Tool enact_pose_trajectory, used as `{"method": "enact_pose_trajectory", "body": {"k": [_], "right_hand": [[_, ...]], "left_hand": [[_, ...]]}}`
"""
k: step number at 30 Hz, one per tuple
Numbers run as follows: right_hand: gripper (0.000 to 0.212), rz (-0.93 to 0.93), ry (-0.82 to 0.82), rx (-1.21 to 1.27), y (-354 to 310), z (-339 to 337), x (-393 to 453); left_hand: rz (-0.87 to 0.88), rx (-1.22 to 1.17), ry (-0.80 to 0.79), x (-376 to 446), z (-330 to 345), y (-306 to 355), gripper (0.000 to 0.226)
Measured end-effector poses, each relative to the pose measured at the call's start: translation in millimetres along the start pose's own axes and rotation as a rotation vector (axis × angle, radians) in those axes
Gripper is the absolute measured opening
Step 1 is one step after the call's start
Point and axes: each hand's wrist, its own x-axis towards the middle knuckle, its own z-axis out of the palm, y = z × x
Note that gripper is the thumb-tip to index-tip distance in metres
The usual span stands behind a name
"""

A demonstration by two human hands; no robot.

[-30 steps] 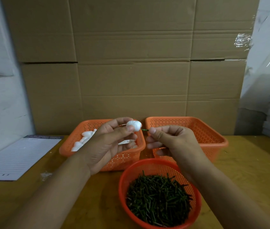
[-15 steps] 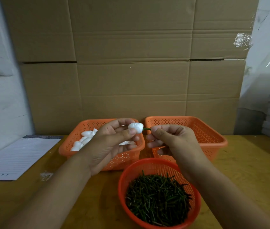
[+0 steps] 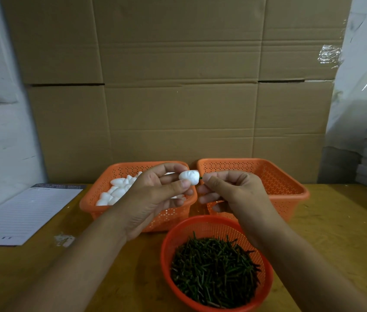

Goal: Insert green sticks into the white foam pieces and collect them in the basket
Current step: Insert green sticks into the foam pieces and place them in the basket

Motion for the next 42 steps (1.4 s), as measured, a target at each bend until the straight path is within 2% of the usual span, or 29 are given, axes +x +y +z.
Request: {"method": "enact_pose_trajectory", "body": {"k": [13,19,21,25,31,36,42], "right_hand": [[0.012,0.021,-0.049,0.008,1,0,0],[0.013,0.066,-0.152,-0.076,2,1,0],[0.013,0.067,-0.171,-0.097,3,3,-1],[0.01,0.069,-0.141,-0.089,4,6,-2],[0.013,0.07,-0.116,-0.097,4,7,-2],[0.012,0.053,-0.115,-0.101,5,6,-2],[0.012,0.038,-0.16,-0.11,4,3,-2]], "left_hand": [[-0.001,0.021,0.016,0,3,-1,0.046],[0.038,-0.014,0.036,0,4,1,0.032],[0.044,-0.005,0.053,0,5,1,0.038],[0.068,0.038,0.083,0,8,0,0.043],[0.119,0.127,0.093,1,11,-2,0.024],[0.12,0.143,0.107,1,10,-3,0.022],[0.093,0.15,0.045,0,6,-3,0.031]]}}
